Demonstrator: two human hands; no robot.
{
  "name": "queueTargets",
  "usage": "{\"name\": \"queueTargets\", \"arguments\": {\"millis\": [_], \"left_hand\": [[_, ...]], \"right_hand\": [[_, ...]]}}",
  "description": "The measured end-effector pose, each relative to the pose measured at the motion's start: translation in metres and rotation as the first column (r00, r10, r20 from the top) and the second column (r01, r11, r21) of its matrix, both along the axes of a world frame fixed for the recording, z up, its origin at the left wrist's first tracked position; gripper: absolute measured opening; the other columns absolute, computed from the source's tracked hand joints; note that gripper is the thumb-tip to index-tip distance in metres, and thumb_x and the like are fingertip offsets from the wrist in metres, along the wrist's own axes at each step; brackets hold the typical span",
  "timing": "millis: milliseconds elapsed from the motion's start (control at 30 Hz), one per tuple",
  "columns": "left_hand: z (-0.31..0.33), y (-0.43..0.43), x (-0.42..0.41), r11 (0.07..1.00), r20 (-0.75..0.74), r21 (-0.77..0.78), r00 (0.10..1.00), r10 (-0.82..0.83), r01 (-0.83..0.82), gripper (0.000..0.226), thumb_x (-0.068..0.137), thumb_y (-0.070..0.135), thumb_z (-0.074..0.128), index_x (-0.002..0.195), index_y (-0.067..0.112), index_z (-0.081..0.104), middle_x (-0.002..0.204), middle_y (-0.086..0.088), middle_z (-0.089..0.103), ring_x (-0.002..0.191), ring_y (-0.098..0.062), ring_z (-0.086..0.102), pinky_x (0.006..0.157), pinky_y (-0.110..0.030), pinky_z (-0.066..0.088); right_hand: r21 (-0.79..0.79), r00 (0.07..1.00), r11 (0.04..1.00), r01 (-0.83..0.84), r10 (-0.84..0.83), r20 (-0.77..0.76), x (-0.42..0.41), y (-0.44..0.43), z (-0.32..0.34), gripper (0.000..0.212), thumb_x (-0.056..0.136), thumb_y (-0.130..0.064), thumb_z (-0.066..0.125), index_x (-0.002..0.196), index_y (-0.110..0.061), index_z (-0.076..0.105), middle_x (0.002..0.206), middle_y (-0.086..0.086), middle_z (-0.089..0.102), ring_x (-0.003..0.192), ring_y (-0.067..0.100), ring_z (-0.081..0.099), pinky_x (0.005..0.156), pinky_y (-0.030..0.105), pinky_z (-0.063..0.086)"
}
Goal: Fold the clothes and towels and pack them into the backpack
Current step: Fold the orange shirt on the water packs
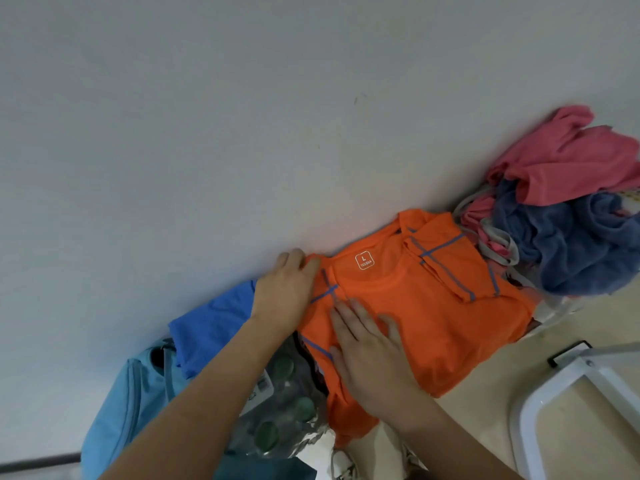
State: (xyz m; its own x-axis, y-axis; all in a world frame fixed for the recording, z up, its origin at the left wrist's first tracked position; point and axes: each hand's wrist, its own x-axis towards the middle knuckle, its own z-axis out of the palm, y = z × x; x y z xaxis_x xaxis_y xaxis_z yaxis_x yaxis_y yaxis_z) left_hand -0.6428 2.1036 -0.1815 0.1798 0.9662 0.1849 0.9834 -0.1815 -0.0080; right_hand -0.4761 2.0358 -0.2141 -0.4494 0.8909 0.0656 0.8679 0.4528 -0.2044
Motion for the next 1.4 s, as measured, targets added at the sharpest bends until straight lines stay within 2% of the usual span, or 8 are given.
{"name": "queueTargets", "arguments": {"millis": [100, 233, 400, 533, 767, 933, 1100, 1400], "left_hand": [[-0.009, -0.031, 0.020, 0.997, 0.207, -0.006, 0.976, -0.074, 0.077, 0.035, 0.088, 0.031, 0.044, 0.111, 0.017, 0.066, 0.117, -0.005, 0.064, 0.106, -0.026, 0.060, 0.083, -0.033, 0.052], [-0.025, -0.058, 0.025, 0.925, 0.207, -0.379, 0.977, 0.057, 0.026, 0.071, 0.088, 0.060, -0.001, 0.151, 0.030, 0.012, 0.159, 0.008, 0.005, 0.146, -0.012, 0.003, 0.117, -0.038, 0.006], [-0.031, -0.062, 0.022, 0.936, 0.113, -0.351, 0.993, 0.030, 0.012, 0.071, 0.087, 0.060, -0.005, 0.151, 0.031, 0.000, 0.160, 0.005, -0.002, 0.147, -0.014, -0.004, 0.117, -0.044, 0.001], [-0.015, -0.067, 0.029, 0.976, 0.314, -0.219, 0.946, 0.076, -0.006, 0.062, 0.094, 0.051, 0.016, 0.148, 0.022, 0.029, 0.154, -0.004, 0.028, 0.142, -0.022, 0.024, 0.115, -0.034, 0.015], [0.023, -0.145, 0.057, 0.947, 0.763, -0.302, 0.569, 0.307, -0.107, 0.029, 0.088, 0.011, 0.055, 0.090, 0.037, 0.067, 0.086, 0.024, 0.063, 0.074, 0.005, 0.056, 0.068, -0.011, 0.041], [-0.043, -0.218, 0.080, 0.743, 0.708, -0.666, 0.251, 0.660, -0.075, 0.032, 0.085, 0.005, 0.058, 0.075, 0.033, 0.069, 0.073, 0.009, 0.069, 0.065, -0.009, 0.060, 0.064, -0.028, 0.048], [-0.126, -0.252, 0.093, 0.561, 0.497, -0.804, 0.295, 0.816, -0.196, 0.028, 0.087, 0.009, 0.055, 0.104, 0.030, 0.064, 0.108, 0.005, 0.067, 0.085, -0.007, 0.062, 0.068, -0.014, 0.045], [-0.244, -0.224, 0.103, 0.447, 0.341, -0.763, 0.297, 0.892, -0.467, 0.048, 0.090, 0.031, 0.059, 0.133, 0.014, 0.047, 0.124, -0.013, 0.061, 0.110, -0.032, 0.059, 0.085, -0.033, 0.046]], "right_hand": [[-0.044, 1.000, 0.999, -0.025, 0.024, -0.005, 0.004, 0.000, -0.005, 0.049, 0.088, -0.041, 0.038, 0.125, -0.018, 0.060, 0.138, -0.001, 0.054, 0.129, 0.014, 0.048, 0.095, 0.047, 0.028], [-0.035, 0.997, 0.997, -0.071, 0.071, -0.019, 0.010, -0.003, -0.008, 0.044, 0.090, -0.038, 0.037, 0.121, -0.022, 0.063, 0.138, -0.004, 0.054, 0.134, 0.011, 0.042, 0.097, 0.046, 0.027], [-0.016, 0.987, 0.999, 0.050, -0.052, -0.149, 0.040, -0.023, -0.002, 0.043, 0.092, -0.037, 0.038, 0.125, -0.023, 0.060, 0.140, -0.007, 0.051, 0.135, 0.009, 0.036, 0.100, 0.041, 0.028], [-0.083, 0.907, 0.978, 0.193, -0.210, -0.366, 0.078, -0.045, 0.003, 0.043, 0.095, -0.037, 0.040, 0.128, -0.018, 0.058, 0.138, -0.001, 0.052, 0.128, 0.011, 0.042, 0.102, 0.031, 0.037], [-0.530, 0.524, 0.762, 0.372, -0.644, -0.558, 0.118, -0.088, 0.022, 0.024, 0.094, -0.017, 0.055, 0.102, -0.039, 0.060, 0.103, -0.016, 0.064, 0.091, -0.011, 0.057, 0.073, 0.006, 0.042], [-0.898, 0.175, 0.415, 0.144, -0.904, -0.389, 0.128, -0.105, 0.011, 0.016, 0.090, -0.015, 0.061, 0.103, -0.020, 0.067, 0.098, 0.005, 0.072, 0.094, 0.021, 0.067, 0.082, 0.036, 0.051], [-0.976, 0.121, 0.212, -0.042, -0.969, -0.216, 0.128, -0.119, -0.024, 0.020, 0.094, -0.007, 0.053, 0.111, -0.008, 0.063, 0.104, 0.015, 0.071, 0.098, 0.029, 0.066, 0.080, 0.035, 0.051], [-0.967, 0.128, -0.050, -0.248, -0.992, 0.018, 0.122, -0.147, -0.123, 0.020, 0.096, -0.005, 0.047, 0.109, -0.009, 0.061, 0.104, 0.012, 0.072, 0.098, 0.028, 0.069, 0.078, 0.035, 0.052]]}}
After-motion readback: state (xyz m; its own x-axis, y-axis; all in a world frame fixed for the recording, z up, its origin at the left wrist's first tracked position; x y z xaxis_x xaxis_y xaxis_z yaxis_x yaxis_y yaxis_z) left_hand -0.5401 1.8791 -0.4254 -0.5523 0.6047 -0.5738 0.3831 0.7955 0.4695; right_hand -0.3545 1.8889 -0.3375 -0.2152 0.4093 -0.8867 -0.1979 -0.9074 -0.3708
